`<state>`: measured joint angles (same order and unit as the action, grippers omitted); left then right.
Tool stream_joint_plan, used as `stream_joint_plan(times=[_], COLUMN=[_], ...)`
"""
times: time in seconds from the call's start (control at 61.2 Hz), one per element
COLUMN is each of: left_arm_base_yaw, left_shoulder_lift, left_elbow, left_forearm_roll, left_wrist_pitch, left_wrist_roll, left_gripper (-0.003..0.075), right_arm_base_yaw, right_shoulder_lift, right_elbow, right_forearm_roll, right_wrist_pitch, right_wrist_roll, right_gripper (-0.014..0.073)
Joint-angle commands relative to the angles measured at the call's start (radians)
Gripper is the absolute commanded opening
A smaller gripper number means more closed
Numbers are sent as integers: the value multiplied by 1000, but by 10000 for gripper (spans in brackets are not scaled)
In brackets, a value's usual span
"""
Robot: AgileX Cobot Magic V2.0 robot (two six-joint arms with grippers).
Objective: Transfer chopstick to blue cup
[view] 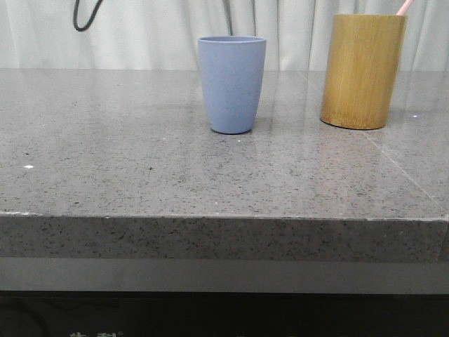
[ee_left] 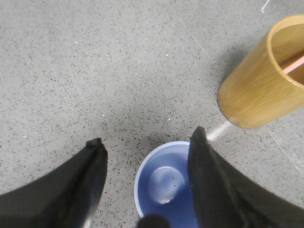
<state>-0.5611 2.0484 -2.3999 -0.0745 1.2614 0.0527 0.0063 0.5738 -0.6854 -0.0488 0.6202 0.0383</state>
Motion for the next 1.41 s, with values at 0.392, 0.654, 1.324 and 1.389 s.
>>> stream_joint_plan(times=[0.392, 0.654, 1.324, 1.389], left_arm_base_yaw=[33, 34, 34, 34], left_shoulder_lift=[-465, -774, -1074, -1074], left_elbow=[356, 845, 1219, 1219], left_forearm_roll=[-5, 44, 75, 75], left_wrist_pitch=[-196, -438, -581, -581], left_wrist_roll=[19, 19, 19, 19], left_gripper=[388, 388, 388, 388], right_arm_base_yaw=[-4, -4, 48, 48], right_shoulder_lift=[134, 280, 716, 753], right_elbow=[-40, -42, -290, -318], right_forearm_roll=[112, 306, 470, 492], right_wrist_pitch=[-223, -493, -842, -842], right_wrist_roll=[-9, -9, -4, -4], right_gripper=[458, 458, 458, 458])
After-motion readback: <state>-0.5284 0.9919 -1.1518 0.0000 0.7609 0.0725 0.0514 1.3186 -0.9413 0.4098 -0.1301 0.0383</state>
